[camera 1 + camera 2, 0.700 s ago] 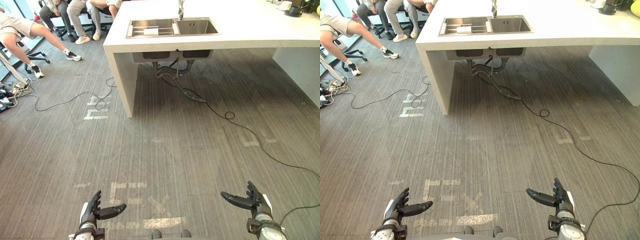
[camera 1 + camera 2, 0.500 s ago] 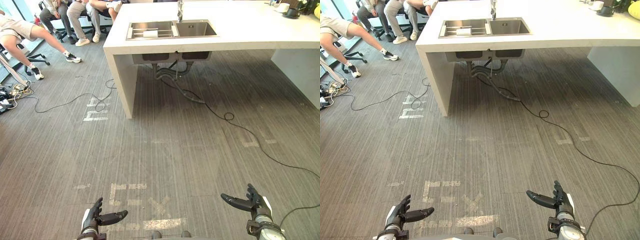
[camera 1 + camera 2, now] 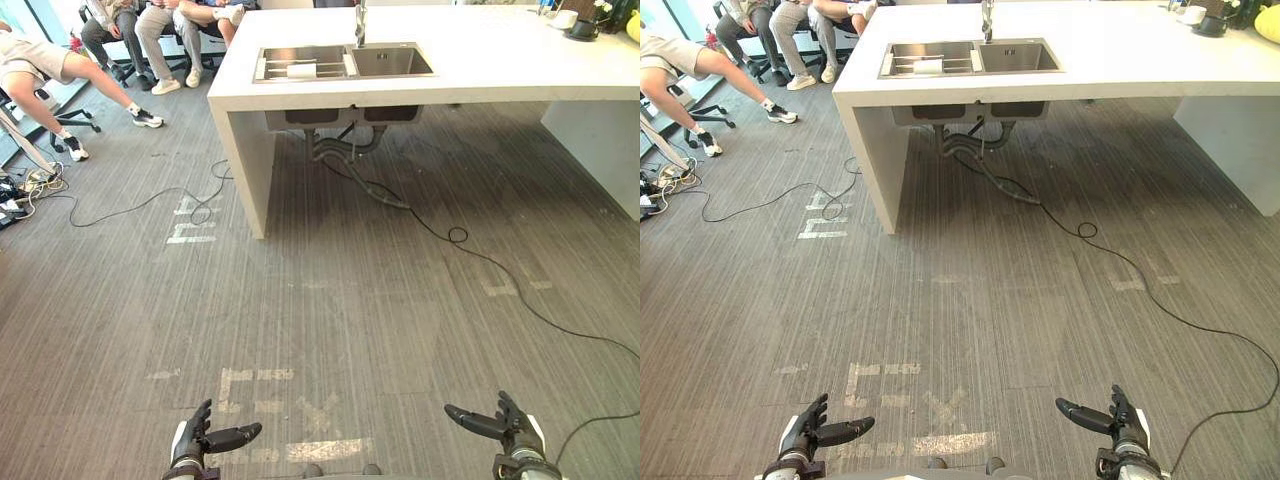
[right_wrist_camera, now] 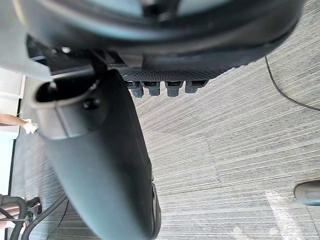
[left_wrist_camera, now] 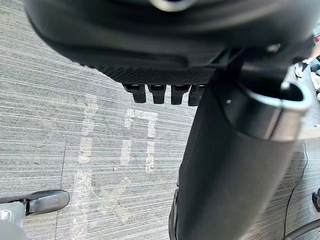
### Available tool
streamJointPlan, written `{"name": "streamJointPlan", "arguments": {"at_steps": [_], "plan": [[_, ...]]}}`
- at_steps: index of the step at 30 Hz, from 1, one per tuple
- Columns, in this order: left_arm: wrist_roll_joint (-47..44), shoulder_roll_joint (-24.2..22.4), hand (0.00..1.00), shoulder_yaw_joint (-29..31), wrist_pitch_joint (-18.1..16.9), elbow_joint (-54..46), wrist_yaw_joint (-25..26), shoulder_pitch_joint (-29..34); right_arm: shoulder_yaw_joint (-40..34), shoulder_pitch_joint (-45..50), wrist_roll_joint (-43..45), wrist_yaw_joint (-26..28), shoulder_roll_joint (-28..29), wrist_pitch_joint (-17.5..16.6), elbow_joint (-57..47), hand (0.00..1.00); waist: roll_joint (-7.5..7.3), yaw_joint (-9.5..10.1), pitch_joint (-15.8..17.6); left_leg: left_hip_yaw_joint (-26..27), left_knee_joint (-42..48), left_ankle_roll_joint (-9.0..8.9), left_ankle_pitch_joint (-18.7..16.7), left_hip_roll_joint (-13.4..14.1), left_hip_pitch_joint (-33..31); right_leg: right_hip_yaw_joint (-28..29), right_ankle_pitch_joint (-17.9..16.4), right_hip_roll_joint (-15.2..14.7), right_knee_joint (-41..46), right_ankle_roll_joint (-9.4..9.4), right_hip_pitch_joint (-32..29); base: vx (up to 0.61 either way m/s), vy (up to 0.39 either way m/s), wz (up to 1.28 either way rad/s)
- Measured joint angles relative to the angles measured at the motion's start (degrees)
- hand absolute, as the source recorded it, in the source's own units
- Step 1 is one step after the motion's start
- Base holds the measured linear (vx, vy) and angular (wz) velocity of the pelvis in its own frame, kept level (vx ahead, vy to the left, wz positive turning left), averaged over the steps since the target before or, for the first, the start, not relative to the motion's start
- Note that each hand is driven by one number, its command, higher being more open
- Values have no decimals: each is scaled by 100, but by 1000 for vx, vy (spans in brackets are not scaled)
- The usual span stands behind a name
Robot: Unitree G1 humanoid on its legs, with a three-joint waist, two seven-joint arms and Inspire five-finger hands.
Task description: Walk over to the sink, pick up the cup, carry it to the dishwasher, place the cup inside the dishwasher, then close the dishwasher door
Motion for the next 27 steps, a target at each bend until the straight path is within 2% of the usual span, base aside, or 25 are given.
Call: {"name": "streamJointPlan", "arguments": {"at_steps": [15,19,22,24,25,26,27], "plan": [[-5,-65,100,0,-1,-159,28,11,-202,-115,207,-13,32,1,9,100,-2,31,1,184,21,-69,-130,21,-57,200,3,21,-1,-4,-112,-3,-3,-6],[-6,-65,100,1,-3,-333,40,10,-236,-144,206,-58,32,5,10,100,-5,119,5,359,367,-10,-361,32,-260,377,-1,17,4,5,-211,57,9,-24],[-16,-66,100,0,-5,-525,41,21,-311,-225,205,-80,32,11,10,100,9,136,24,446,822,54,-654,47,-470,475,-55,5,65,85,-250,100,31,-18],[-20,-86,100,0,-7,-656,42,14,-422,-345,205,-91,27,11,7,100,63,137,76,497,1168,82,-897,62,-615,535,-263,2,427,143,-421,82,55,-16],[-25,-148,100,0,-9,-804,42,9,-450,-389,203,-110,-11,10,-16,100,124,136,153,520,1485,110,-1168,46,-668,561,-666,-20,1195,262,-683,54,51,-5],[-26,-175,100,-2,-8,-840,42,0,-451,-387,203,-114,-28,11,-22,100,143,136,186,519,1592,123,-1272,36,-662,565,-822,-31,1567,334,-787,54,64,1],[-35,-221,100,-6,-12,-940,43,12,-446,-356,198,-114,-30,12,-27,100,144,131,257,507,1768,151,-1453,8,-581,549,-1067,-47,2561,442,-1122,44,49,11]]}}
